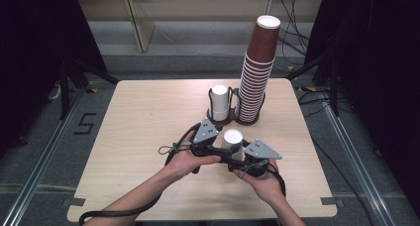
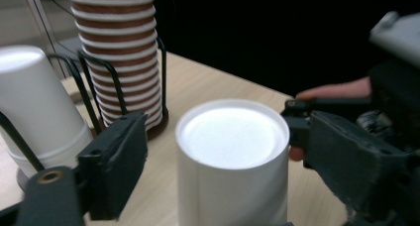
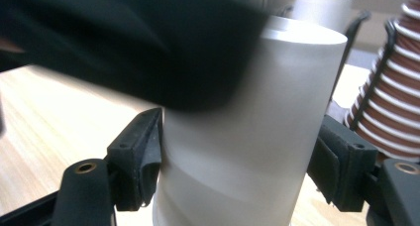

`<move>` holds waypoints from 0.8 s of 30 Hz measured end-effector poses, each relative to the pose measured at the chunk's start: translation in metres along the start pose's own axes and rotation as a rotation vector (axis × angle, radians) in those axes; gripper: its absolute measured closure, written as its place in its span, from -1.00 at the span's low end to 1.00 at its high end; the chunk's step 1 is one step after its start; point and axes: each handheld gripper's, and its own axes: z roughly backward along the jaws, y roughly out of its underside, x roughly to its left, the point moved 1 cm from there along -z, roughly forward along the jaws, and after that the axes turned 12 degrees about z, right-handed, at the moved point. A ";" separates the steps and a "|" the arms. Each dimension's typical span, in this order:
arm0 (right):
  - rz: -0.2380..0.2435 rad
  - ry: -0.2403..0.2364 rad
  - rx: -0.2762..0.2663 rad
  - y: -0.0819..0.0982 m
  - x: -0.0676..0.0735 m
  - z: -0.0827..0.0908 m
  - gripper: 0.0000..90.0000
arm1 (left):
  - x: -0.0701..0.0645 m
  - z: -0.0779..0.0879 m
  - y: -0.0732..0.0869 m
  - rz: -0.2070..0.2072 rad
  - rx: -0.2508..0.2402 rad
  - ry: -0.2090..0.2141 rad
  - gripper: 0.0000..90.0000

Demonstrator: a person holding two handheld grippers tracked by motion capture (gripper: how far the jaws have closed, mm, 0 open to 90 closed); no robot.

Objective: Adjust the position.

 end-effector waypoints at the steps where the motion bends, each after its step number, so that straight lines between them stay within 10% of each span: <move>1: -0.009 0.010 -0.011 0.001 -0.004 0.000 -0.36 | 0.000 0.004 -0.002 -0.016 -0.023 -0.004 -0.68; 5: -0.237 0.003 -0.018 0.006 -0.020 0.005 -0.36 | 0.001 0.019 0.000 -0.083 -0.059 -0.018 -0.87; 12: -0.404 -0.001 -0.043 0.011 -0.034 0.010 -0.36 | 0.001 0.031 0.023 -0.238 -0.047 -0.030 -0.91; 24: -0.611 -0.074 -0.070 0.012 -0.037 0.013 -0.37 | -0.001 0.027 0.050 -0.212 -0.021 0.030 -0.94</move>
